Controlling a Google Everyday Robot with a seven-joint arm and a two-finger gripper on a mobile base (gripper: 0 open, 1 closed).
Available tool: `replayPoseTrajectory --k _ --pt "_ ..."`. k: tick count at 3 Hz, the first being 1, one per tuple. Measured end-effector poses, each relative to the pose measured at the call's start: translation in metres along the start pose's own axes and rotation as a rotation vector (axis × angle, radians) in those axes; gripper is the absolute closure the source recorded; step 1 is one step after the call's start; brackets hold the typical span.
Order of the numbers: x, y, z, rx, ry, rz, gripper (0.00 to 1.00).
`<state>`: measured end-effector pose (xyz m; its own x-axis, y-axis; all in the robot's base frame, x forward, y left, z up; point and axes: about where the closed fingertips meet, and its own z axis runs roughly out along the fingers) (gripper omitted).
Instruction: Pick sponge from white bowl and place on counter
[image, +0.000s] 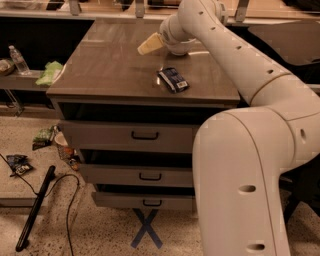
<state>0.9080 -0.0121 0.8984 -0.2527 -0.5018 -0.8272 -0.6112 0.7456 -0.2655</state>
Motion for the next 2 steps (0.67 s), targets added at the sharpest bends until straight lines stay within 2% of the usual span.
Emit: replayPoseTrajectory --k 2 --pt "0.000 -0.019 0.005 0.051 -0.005 0.061 0.00"
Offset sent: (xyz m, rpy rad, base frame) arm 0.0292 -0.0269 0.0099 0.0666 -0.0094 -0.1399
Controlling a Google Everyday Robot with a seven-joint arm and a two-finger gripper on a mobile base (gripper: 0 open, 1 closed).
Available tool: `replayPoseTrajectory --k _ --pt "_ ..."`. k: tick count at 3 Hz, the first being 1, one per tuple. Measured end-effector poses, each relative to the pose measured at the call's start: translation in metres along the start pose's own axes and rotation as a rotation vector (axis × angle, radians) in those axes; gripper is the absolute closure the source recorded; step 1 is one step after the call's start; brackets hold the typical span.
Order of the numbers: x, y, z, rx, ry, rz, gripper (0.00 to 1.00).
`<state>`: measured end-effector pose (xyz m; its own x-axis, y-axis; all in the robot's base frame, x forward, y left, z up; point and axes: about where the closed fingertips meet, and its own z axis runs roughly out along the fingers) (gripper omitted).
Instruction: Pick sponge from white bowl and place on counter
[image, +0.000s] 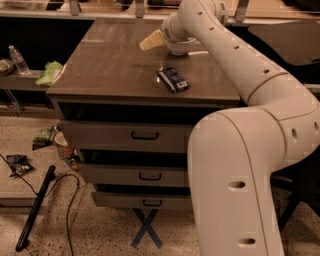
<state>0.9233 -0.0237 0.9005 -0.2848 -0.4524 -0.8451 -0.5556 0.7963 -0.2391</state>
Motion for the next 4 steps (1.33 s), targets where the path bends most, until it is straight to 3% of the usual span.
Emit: replayPoseTrajectory --k 1,4 --pt "-0.0008 -0.0175 0.0056 0.035 -0.004 0.027 0.23" --pt "-0.0019 -0.0228 0.0109 0.030 -0.007 0.041 0.93"
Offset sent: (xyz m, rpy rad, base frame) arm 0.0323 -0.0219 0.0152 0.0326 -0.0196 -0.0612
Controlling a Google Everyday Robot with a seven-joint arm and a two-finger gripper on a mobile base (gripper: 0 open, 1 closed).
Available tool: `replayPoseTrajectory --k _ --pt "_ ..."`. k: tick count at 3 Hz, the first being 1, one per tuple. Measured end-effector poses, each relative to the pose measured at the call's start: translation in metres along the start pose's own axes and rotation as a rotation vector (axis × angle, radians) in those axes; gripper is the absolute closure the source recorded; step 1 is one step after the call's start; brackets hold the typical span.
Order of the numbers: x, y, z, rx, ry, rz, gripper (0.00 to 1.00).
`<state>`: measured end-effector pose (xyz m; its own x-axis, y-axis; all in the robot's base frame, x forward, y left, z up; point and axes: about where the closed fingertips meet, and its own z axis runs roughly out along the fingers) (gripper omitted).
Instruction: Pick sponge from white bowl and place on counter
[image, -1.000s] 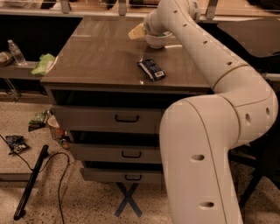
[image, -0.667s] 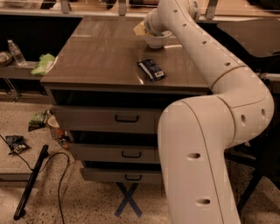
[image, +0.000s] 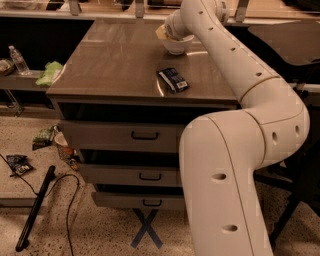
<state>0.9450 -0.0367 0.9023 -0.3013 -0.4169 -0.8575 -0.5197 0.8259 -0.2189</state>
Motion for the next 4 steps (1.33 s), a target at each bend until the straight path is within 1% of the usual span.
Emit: replayPoseTrajectory --k 1,2,3,4 --pt "-0.036 -0.020 -0.042 0.038 -0.100 -0.061 1.00" --pt "-0.067 -0.032 -0.086 0.074 -0.183 -0.120 1.00" --pt "-0.083 -0.027 -0.119 0.039 -0.240 -0.118 1.00" --pt "-0.084 0.001 -0.167 -0.041 -0.245 -0.073 1.00"
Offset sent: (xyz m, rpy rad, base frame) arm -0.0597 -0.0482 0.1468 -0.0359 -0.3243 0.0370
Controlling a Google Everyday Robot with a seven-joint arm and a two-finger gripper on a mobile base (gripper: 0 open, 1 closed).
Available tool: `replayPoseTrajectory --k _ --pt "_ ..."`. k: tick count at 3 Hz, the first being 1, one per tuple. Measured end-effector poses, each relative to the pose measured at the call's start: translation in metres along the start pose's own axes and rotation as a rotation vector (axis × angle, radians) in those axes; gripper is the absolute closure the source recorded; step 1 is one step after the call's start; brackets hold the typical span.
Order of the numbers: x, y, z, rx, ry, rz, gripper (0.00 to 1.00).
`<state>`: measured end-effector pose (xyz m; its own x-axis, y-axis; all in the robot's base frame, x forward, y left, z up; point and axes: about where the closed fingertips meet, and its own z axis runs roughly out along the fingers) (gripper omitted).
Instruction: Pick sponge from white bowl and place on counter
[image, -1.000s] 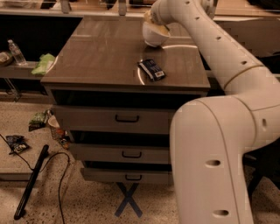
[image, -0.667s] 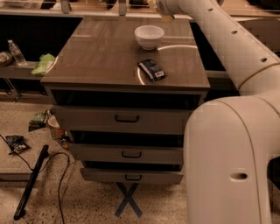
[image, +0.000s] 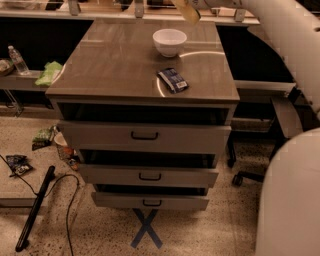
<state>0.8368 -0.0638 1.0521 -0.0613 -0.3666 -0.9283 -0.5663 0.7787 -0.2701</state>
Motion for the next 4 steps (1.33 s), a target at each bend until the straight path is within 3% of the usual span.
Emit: replayPoseTrajectory --k 1,2,3,4 --pt "0.003 0.032 -0.026 -0.056 0.036 0.029 1.00" --pt "0.029 0.062 -0.034 -0.078 0.117 0.043 1.00" --pt "0.058 0.083 -0.022 -0.095 0.189 0.031 0.87" --pt "0.084 0.099 0.005 -0.089 0.237 -0.029 0.55"
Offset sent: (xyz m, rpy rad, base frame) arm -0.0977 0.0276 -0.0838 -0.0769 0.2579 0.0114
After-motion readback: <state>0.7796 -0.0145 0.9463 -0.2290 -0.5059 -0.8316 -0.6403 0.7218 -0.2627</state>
